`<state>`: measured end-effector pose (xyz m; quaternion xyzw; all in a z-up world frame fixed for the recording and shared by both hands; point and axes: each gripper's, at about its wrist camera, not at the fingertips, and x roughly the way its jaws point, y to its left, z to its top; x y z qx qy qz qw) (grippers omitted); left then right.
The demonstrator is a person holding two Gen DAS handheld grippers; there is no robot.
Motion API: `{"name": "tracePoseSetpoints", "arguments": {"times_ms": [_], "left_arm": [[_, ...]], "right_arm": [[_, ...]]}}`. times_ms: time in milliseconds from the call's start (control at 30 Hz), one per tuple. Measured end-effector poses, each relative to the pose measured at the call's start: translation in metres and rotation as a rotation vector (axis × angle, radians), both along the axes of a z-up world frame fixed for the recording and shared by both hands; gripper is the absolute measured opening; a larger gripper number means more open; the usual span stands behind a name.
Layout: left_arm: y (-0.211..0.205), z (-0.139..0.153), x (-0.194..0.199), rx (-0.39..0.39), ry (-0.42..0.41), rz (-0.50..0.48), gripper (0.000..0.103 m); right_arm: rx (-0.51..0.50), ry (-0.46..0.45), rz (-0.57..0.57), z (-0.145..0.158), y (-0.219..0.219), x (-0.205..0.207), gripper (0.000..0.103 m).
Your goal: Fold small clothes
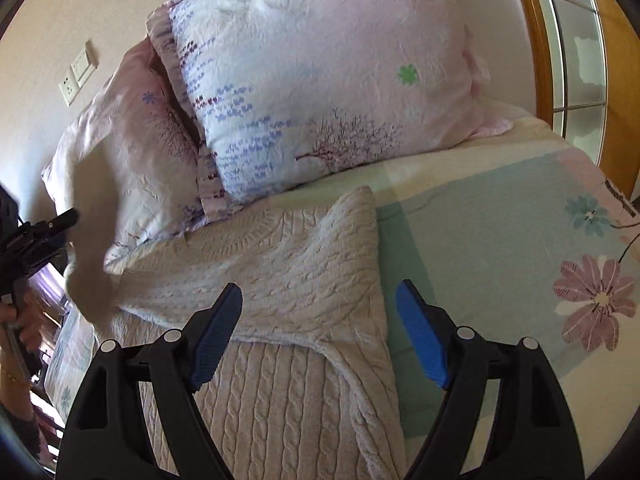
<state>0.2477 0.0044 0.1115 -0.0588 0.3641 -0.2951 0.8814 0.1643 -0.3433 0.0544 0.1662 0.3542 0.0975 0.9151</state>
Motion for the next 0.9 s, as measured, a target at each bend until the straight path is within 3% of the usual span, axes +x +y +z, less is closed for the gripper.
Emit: {"name": "tracePoseSetpoints", "arguments": {"times_ms": [67, 133, 267, 333, 433, 500, 533, 567, 633, 667, 733, 867, 900], "left_arm": [[-0.035, -0.024, -0.011, 0.085, 0.047, -0.074, 0.057], [-0.029, -0.042, -0.030, 0.145, 0.057, -0.068, 0.057], [0.050, -0.059, -0.077, 0.171, 0.087, 0.100, 0.058], [0.097, -0.073, -0.109, 0.176, 0.123, 0.207, 0.058], [0.137, -0.090, -0.150, 0.120, 0.203, 0.277, 0.058], [0.154, -0.104, -0.174, 0.032, 0.261, 0.295, 0.056], [0.154, -0.110, -0.186, -0.007, 0.272, 0.299, 0.055], [0.156, -0.110, -0.202, -0.035, 0.244, 0.306, 0.054], [0.148, -0.116, -0.220, -0.093, 0.261, 0.274, 0.042], [0.149, -0.116, -0.233, -0.129, 0.274, 0.254, 0.041], [0.142, -0.114, -0.256, -0.139, 0.250, 0.242, 0.038], [0.134, -0.113, -0.273, -0.191, 0.255, 0.203, 0.030], [0.130, -0.113, -0.271, -0.185, 0.247, 0.201, 0.022]], "right_arm": [[-0.004, 0.037, 0.004, -0.006, -0.005, -0.008, 0.081], [0.008, 0.054, 0.008, -0.008, -0.016, -0.024, 0.081], [0.096, 0.128, 0.019, -0.025, -0.048, -0.067, 0.080], [0.152, 0.170, 0.032, -0.035, -0.056, -0.086, 0.071], [0.256, 0.232, 0.083, -0.053, -0.056, -0.118, 0.060], [0.286, 0.225, 0.110, -0.054, -0.052, -0.135, 0.055], [0.307, 0.232, 0.128, -0.056, -0.049, -0.143, 0.048], [0.350, 0.247, 0.155, -0.060, -0.046, -0.152, 0.040], [0.419, 0.272, 0.196, -0.067, -0.041, -0.167, 0.032], [0.454, 0.277, 0.218, -0.071, -0.038, -0.177, 0.024], [0.499, 0.286, 0.247, -0.076, -0.033, -0.189, 0.016], [0.538, 0.261, 0.271, -0.077, -0.025, -0.197, 0.007], [0.552, 0.243, 0.276, -0.074, -0.025, -0.196, 0.007]]}}
